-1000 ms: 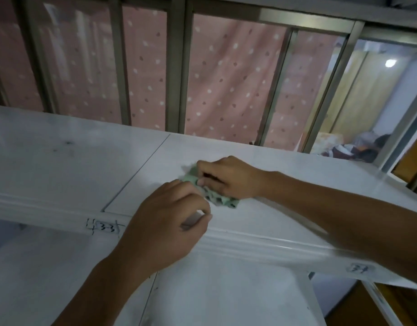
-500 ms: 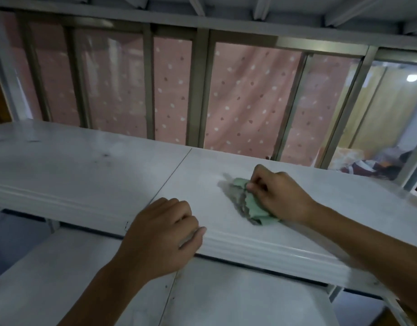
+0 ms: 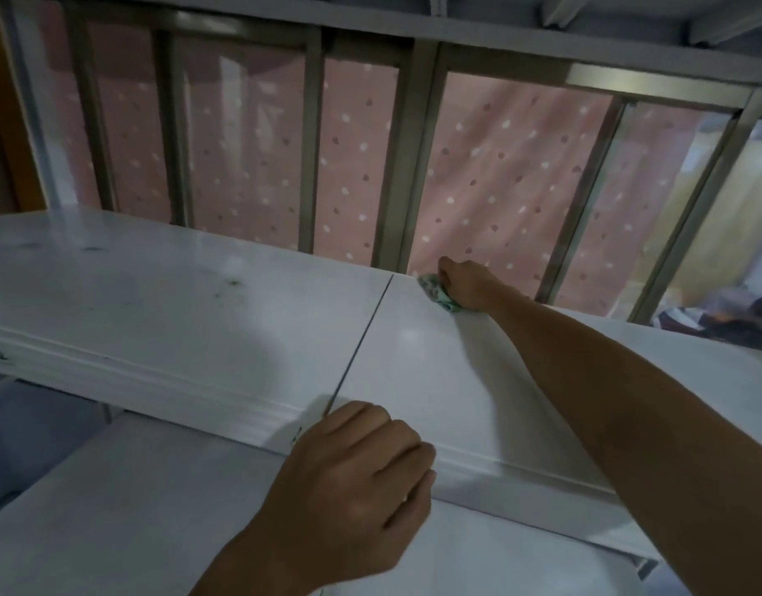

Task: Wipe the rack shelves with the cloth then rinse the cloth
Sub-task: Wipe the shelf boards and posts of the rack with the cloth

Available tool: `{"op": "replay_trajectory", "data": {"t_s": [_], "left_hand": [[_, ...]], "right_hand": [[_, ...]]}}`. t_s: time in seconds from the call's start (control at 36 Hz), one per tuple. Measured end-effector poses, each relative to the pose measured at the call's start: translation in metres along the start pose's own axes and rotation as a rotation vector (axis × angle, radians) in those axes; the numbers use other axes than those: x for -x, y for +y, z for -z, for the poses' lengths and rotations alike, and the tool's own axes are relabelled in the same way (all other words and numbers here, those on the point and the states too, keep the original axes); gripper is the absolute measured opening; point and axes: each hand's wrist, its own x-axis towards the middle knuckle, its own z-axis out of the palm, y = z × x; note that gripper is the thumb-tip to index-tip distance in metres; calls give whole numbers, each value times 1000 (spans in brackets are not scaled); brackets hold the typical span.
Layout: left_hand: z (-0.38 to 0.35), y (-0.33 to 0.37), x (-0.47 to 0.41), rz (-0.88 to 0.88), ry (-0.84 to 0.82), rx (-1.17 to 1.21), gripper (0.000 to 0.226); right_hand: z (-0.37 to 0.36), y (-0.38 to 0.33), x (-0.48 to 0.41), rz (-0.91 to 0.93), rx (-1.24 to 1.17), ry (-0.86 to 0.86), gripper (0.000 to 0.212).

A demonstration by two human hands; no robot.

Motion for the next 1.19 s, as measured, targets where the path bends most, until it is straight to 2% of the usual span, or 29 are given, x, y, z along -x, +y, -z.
{"op": "replay_trajectory", "data": {"t_s": [0.14, 0.28, 0.39, 0.47, 0.53, 0.58, 0.69, 0.89, 0.97, 1.06, 1.11, 1.19], "left_hand": [[3, -3, 9, 11, -3, 37, 6], [11, -6, 7, 36, -8, 0, 14], [17, -9, 3, 78, 73, -68, 5], [17, -13, 0, 106, 52, -139, 16], [15, -13, -2, 144, 2, -161, 23], [12, -11, -4, 188, -49, -172, 29], [10, -3, -7, 201, -113, -166, 21], [27, 6, -11, 192, -177, -190, 21], [35, 6, -12, 142, -187, -228, 28], [45, 3, -8, 95, -182, -239, 31], [52, -1, -4, 102, -178, -237, 31], [60, -13, 3, 133, -174, -244, 24]], "right_hand": [[5, -46, 23, 243, -97, 49, 16], [19, -80, 87, 525, -181, 132, 12], [31, -100, 144, 664, -249, 154, 13], [38, -104, 173, 713, -298, 93, 11], [39, -103, 185, 712, -330, 43, 8], [41, -102, 192, 668, -405, 13, 13], [50, -100, 202, 533, -610, -91, 15], [53, -102, 215, 537, -506, -78, 11], [55, -101, 221, 522, -517, -67, 15], [54, -105, 230, 506, -365, -7, 26], [53, -110, 233, 455, -262, 39, 29], [50, -120, 235, 330, -244, 84, 29]]}}
